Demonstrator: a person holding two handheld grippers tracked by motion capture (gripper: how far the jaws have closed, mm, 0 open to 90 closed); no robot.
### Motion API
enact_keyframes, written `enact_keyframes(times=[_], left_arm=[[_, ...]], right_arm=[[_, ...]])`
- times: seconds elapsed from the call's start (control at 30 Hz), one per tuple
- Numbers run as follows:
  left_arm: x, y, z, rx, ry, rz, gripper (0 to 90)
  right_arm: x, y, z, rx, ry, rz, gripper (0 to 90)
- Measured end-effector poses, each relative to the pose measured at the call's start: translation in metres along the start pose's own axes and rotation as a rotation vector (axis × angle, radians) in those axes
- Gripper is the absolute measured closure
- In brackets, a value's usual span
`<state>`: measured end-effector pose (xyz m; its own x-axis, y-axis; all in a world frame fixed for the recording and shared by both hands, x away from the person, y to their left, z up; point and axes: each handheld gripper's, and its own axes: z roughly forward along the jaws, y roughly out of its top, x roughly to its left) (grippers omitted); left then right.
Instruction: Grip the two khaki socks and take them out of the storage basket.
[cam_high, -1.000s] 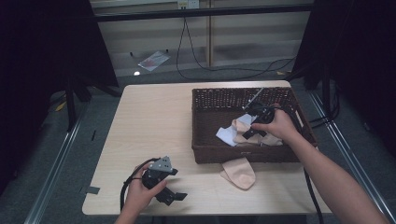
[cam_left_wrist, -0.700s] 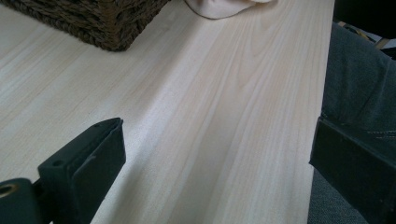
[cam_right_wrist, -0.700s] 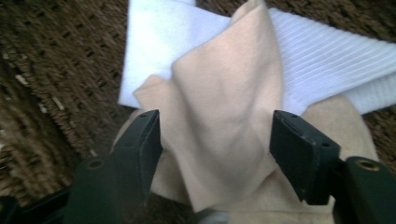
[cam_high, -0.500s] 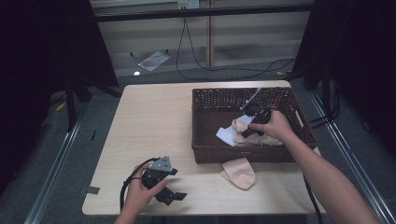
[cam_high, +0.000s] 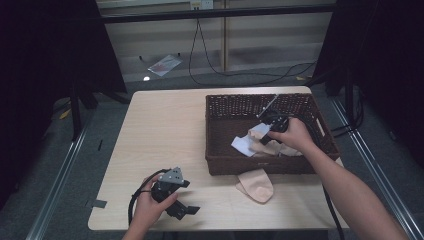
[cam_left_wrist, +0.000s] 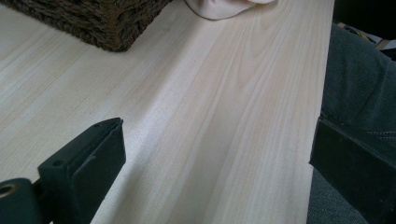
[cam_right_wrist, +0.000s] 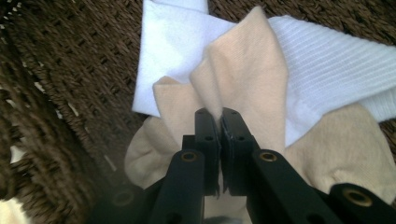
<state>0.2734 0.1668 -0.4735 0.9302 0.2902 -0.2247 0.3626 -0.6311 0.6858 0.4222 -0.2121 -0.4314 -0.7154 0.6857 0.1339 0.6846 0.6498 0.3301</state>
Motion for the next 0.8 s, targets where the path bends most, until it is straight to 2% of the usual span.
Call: enact_keyframes(times=[0.13,0.23,0.27,0.43,0.6,0.63,0.67,0.8], left_arm=[[0.000,0.000,0.001,-0.006,-0.004,0.000,3.1],[0.000,0.000,0.001,-0.004,-0.005,0.000,3.2],[0.000,0.000,0.002,-0.010,-0.007,-0.005,3.1],[0.000,0.000,0.002,-0.007,-0.005,-0.004,3.2],[-0.001,0.000,0.003,-0.003,-0.003,-0.001,3.1],[-0.001,0.000,0.003,-0.003,-0.003,0.002,3.1],[0.000,0.000,0.003,-0.006,-0.007,0.002,3.1],[0.000,0.000,0.003,-0.003,-0.003,0.002,3.1]], right_arm=[[-0.001,-0.002,-0.013,-0.010,0.021,0.020,87.8],[-0.003,-0.004,-0.024,-0.026,0.027,0.013,87.8],[-0.002,-0.004,-0.028,-0.030,0.034,0.026,87.8],[0.000,-0.007,-0.044,-0.042,0.053,0.023,87.9],[0.005,-0.006,-0.058,-0.041,0.054,-0.006,87.9],[0.006,-0.005,-0.062,-0.043,0.058,0.001,87.9],[0.006,-0.005,-0.065,-0.043,0.058,-0.015,87.9],[0.009,-0.003,-0.078,-0.039,0.064,-0.016,87.9]])
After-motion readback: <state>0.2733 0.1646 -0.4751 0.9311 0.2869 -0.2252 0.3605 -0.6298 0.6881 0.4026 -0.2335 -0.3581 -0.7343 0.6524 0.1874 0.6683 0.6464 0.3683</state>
